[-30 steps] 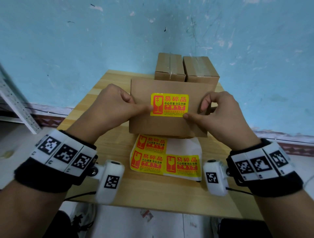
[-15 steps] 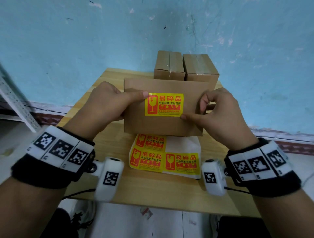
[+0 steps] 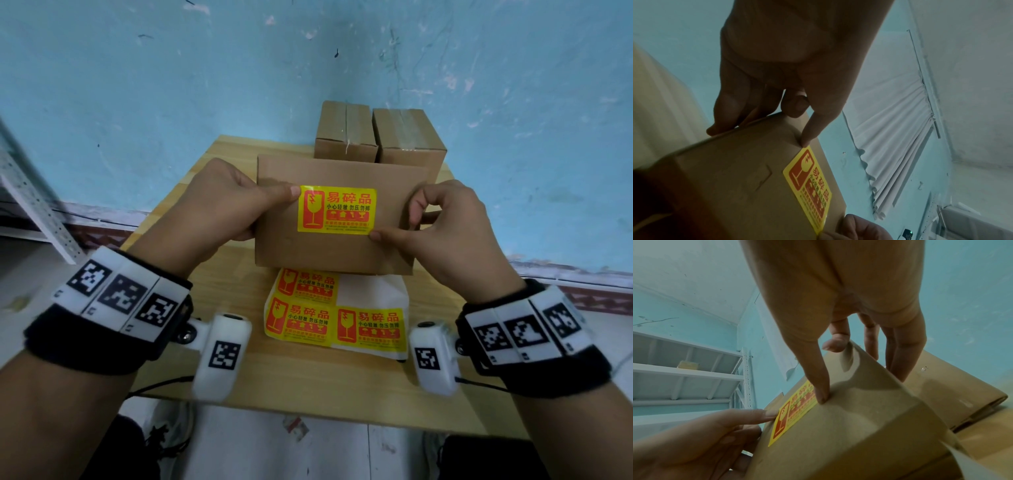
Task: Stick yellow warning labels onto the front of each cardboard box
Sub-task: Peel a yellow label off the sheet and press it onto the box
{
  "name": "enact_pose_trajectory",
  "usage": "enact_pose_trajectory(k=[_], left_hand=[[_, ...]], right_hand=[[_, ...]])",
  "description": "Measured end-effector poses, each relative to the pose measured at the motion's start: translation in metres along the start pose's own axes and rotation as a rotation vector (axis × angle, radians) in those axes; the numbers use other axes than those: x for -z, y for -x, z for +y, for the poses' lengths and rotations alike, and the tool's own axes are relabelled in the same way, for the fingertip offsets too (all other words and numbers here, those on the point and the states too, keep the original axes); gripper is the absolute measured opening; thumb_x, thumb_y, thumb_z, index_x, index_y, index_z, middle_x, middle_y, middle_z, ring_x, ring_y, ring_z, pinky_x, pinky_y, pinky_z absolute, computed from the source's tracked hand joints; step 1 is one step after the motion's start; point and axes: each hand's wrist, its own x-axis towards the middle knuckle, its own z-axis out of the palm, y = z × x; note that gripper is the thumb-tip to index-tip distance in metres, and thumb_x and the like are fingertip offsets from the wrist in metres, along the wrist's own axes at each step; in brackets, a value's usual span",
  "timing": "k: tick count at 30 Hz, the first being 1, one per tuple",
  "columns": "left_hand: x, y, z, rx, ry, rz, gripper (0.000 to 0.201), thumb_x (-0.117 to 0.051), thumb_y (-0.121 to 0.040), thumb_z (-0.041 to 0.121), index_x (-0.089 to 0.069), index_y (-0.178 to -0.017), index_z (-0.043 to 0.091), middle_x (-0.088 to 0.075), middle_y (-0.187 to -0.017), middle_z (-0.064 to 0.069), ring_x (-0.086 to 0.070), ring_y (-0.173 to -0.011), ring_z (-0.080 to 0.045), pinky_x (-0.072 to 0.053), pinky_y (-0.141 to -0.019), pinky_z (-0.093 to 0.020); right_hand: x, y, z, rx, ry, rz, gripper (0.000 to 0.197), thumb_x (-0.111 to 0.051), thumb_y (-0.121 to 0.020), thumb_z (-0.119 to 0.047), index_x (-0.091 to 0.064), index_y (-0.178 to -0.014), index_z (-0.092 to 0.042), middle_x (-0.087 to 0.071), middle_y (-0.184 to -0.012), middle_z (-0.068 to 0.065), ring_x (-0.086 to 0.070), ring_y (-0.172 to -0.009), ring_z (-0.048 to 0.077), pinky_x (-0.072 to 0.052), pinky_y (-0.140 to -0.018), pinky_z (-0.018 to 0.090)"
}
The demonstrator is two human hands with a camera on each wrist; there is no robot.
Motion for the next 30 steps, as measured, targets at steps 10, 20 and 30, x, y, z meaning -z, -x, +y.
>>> enact_pose_trajectory(k=[10, 20, 30], left_hand=[[0.007, 0.005, 0.014, -0.042, 0.204, 0.079, 0.052, -0.088, -0.069, 0.030, -0.038, -0.078, 0.016, -0.053, -0.082, -0.003, -0.065, -0.066, -0.020, -0.061, -0.060, -0.028], [0.008, 0.008, 0.009, -0.113, 0.186, -0.085, 0.089, -0.083, -0.066, -0.007, -0.050, -0.141, 0.029, -0.076, -0.093, -0.010, -0.074, -0.092, -0.012, -0.056, -0.082, -0.022], [0.035, 0.002, 0.006, -0.173, -0.006, -0.194, 0.084, -0.076, -0.073, -0.015, -0.055, -0.138, 0.033, -0.076, -0.101, -0.012, -0.075, -0.089, -0.016, -0.059, -0.085, -0.030]], right_hand=[[0.006, -0.006, 0.006, -0.026, -0.035, -0.002, 0.049, -0.093, -0.055, -0.023, -0.044, -0.062, -0.025, -0.060, -0.094, 0.014, -0.062, -0.085, 0.031, -0.056, -0.076, 0.050], [0.003, -0.007, 0.012, 0.017, -0.041, 0.002, 0.043, -0.083, -0.062, -0.001, -0.047, -0.062, -0.025, -0.055, -0.105, 0.011, -0.062, -0.092, 0.028, -0.056, -0.083, 0.048], [-0.004, -0.009, 0.016, 0.018, -0.129, -0.241, 0.032, -0.077, -0.073, 0.002, -0.054, -0.074, -0.020, -0.064, -0.091, 0.004, -0.067, -0.099, 0.020, -0.060, -0.081, 0.039]])
